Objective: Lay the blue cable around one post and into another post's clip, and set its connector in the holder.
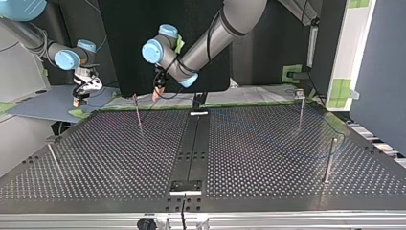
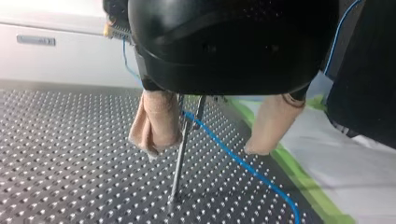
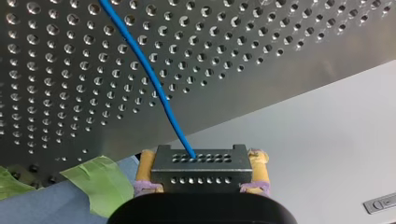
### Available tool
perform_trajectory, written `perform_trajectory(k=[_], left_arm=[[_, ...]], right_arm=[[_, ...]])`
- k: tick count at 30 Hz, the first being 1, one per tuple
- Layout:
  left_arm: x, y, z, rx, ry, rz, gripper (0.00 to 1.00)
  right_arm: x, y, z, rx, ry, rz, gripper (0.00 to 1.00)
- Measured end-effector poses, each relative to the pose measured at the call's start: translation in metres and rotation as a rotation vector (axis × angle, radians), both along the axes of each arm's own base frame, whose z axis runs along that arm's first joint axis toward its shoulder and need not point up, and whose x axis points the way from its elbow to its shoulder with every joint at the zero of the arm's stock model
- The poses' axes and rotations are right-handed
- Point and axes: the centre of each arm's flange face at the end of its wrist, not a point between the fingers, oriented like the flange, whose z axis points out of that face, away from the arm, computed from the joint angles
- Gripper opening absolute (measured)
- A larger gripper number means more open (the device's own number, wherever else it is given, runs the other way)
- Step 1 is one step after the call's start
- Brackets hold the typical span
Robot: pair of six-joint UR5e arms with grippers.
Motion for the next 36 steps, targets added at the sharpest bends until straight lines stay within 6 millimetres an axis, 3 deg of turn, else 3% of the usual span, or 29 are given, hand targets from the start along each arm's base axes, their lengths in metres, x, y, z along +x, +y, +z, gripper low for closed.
perform_trajectory(k=[11,25,36], left_arm=[[0.008,0.007,0.009,0.007,-0.022,0.066,1.0],[0.02,0.009,0.051,-0.014,-0.065,0.075,1.0],[0.017,0.006,0.055,-0.021,-0.067,0.066,1.0]], right_arm=[[-0.001,-0.001,0.0,-0.005,-0.001,0.0,0.0],[0.001,0.0,0.0,-0.004,0.0,0.002,0.0],[0.002,0.0,-0.001,-0.001,0.0,0.003,0.0]])
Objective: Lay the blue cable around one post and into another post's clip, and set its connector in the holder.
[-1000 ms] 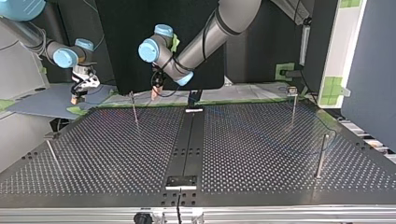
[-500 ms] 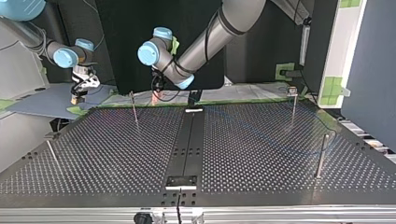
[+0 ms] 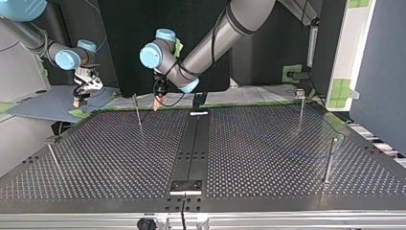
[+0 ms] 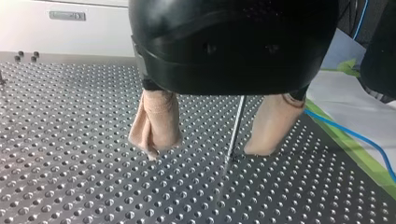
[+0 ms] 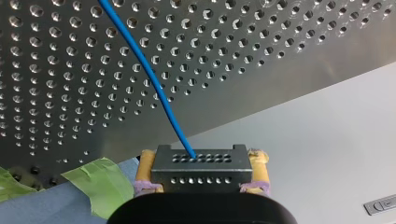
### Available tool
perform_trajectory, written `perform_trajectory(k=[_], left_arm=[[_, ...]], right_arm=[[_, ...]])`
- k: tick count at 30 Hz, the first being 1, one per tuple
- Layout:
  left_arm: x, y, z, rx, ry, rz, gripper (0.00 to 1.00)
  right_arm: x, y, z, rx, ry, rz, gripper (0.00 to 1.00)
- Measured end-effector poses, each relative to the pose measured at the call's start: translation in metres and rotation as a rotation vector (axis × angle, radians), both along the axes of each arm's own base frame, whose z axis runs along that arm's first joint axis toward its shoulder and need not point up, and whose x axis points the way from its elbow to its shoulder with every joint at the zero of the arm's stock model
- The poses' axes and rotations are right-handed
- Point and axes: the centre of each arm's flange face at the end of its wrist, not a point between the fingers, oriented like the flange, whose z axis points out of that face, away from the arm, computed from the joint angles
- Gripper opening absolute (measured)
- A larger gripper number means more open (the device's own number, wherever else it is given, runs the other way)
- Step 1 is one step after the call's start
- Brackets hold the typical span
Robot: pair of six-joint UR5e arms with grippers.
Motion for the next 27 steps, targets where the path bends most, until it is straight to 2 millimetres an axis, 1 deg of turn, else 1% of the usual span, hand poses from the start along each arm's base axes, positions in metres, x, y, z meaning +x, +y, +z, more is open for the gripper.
perform_trajectory(k=[5,15,21,27], left_arm=[[-0.002,-0.001,-0.002,-0.011,0.009,-0.022,1.0],[-0.012,-0.005,-0.014,-0.081,0.056,-0.091,1.0],[-0.015,-0.003,-0.02,-0.109,0.089,-0.123,1.0],[-0.017,-0.006,-0.022,-0.118,0.105,-0.166,1.0]], right_arm=[[0.0,0.0,0.0,0.0,0.0,0.0,0.0],[0.0,0.0,0.0,-0.004,-0.001,0.0,0.0],[0.001,0.0,0.0,-0.004,-0.001,0.002,0.0],[0.002,0.0,0.0,-0.003,-0.001,0.003,0.0]])
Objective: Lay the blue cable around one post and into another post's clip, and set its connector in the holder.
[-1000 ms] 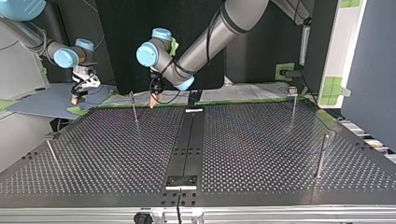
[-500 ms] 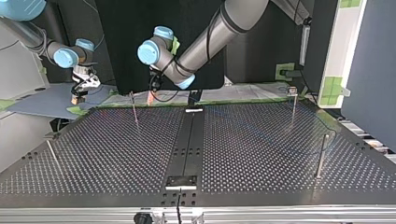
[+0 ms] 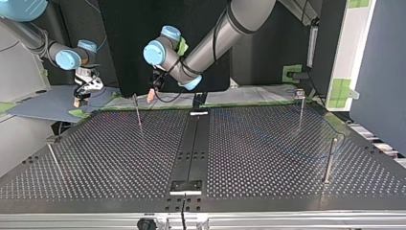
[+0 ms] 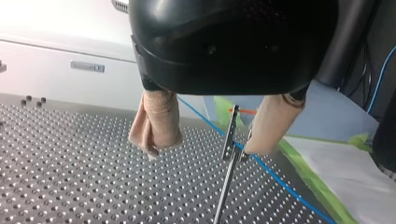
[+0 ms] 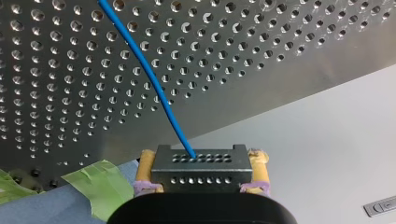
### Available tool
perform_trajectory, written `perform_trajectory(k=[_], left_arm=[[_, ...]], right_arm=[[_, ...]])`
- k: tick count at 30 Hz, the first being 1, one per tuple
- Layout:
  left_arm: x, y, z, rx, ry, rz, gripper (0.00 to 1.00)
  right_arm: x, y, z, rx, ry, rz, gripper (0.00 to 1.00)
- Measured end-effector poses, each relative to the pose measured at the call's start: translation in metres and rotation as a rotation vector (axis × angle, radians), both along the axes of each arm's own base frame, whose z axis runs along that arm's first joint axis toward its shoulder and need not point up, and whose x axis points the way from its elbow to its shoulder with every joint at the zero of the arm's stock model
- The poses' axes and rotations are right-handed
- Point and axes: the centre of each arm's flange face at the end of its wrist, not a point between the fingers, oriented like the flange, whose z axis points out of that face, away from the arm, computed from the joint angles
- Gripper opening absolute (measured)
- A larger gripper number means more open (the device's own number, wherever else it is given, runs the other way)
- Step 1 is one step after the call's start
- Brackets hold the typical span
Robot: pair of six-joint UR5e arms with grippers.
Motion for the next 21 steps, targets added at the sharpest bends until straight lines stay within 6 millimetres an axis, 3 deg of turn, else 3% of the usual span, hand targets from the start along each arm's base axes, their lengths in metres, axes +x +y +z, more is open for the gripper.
perform_trajectory(k=[21], left_arm=[[-0.0016,-0.0015,-0.0003,-0.002,0.003,-0.012,1.0]], right_arm=[[0.0007,0.0,0.0001,-0.001,0.0,0.001,0.0]])
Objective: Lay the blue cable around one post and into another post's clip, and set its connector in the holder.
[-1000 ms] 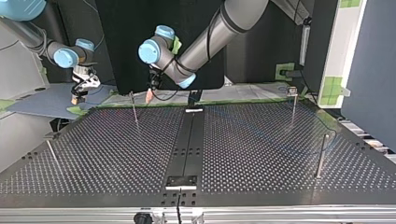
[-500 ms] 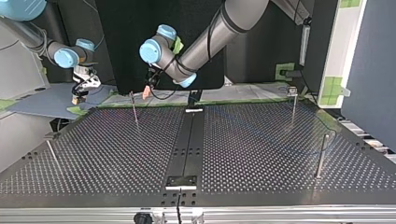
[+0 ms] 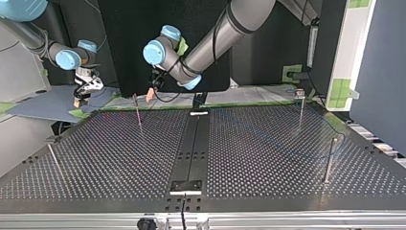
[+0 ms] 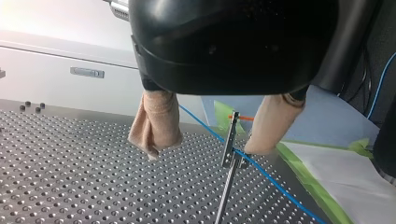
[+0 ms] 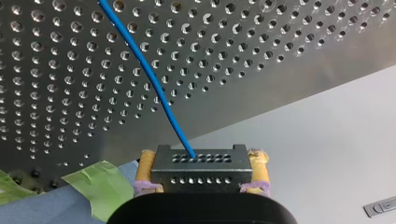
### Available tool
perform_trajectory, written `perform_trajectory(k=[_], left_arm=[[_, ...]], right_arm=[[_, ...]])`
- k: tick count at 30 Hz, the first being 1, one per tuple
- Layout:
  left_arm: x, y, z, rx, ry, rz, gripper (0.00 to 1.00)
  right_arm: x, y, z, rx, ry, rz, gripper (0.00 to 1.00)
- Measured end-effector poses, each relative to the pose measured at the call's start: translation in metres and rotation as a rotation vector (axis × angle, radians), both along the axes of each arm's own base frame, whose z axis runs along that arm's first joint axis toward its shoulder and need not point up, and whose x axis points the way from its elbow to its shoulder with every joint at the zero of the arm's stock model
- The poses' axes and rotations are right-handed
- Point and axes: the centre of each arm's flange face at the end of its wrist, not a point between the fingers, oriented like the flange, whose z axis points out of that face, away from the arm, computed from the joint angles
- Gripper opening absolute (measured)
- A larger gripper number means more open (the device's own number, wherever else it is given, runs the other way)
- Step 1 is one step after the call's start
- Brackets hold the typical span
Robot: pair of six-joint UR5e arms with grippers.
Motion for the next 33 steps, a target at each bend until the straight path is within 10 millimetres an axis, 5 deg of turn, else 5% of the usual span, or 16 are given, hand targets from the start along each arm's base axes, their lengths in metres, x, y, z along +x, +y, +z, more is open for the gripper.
perform_trajectory(k=[33], left_arm=[[-0.0033,0.0051,0.0058,0.029,0.003,0.021,1.0]], right_arm=[[0.0008,0.0001,0.0,0.001,0.0,0.001,0.0]])
